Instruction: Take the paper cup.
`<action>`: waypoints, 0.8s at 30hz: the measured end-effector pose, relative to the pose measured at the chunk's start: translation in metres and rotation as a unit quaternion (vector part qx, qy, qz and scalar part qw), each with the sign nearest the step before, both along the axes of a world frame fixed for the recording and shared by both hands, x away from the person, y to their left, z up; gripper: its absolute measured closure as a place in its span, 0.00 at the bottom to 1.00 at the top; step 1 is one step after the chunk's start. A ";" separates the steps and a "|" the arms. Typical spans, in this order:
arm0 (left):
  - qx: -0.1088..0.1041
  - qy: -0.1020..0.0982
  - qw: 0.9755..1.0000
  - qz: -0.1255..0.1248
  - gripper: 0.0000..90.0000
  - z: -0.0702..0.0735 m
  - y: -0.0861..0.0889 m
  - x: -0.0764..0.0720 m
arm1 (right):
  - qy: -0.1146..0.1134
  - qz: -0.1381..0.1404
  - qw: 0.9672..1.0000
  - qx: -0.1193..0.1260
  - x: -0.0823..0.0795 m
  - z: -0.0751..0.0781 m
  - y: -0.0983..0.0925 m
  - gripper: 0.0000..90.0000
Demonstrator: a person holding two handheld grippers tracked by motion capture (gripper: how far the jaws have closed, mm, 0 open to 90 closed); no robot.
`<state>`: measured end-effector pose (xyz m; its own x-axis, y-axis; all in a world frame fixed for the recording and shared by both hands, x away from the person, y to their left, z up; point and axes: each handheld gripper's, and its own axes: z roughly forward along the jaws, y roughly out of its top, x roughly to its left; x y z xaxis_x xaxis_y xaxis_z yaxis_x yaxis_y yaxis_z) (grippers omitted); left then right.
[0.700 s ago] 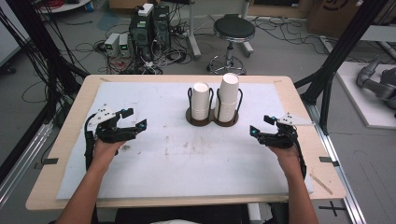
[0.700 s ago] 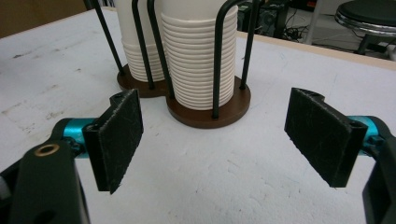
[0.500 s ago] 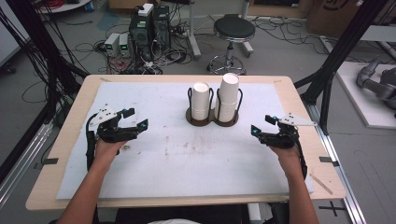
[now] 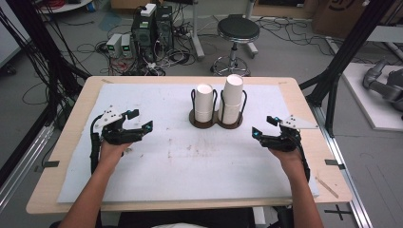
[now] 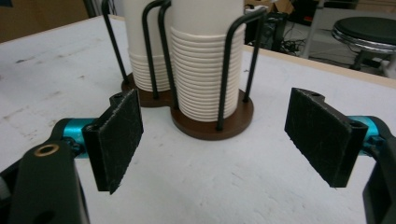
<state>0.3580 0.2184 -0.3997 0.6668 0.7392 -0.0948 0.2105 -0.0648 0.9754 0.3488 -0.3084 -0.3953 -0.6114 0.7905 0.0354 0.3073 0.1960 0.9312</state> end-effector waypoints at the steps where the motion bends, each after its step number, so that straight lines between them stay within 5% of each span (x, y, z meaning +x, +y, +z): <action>1: 0.001 0.001 1.000 -0.002 0.23 0.000 -0.001 -0.001 | -0.003 0.004 1.000 -0.001 0.000 0.001 0.003 0.22; 12: 0.004 0.007 1.000 -0.012 0.23 -0.002 -0.005 -0.001 | -0.038 0.014 0.999 0.006 0.003 0.014 0.037 0.34; 24: 0.005 0.013 1.000 -0.015 0.23 -0.004 -0.008 0.000 | -0.043 0.036 0.998 -0.007 0.014 0.018 0.076 0.77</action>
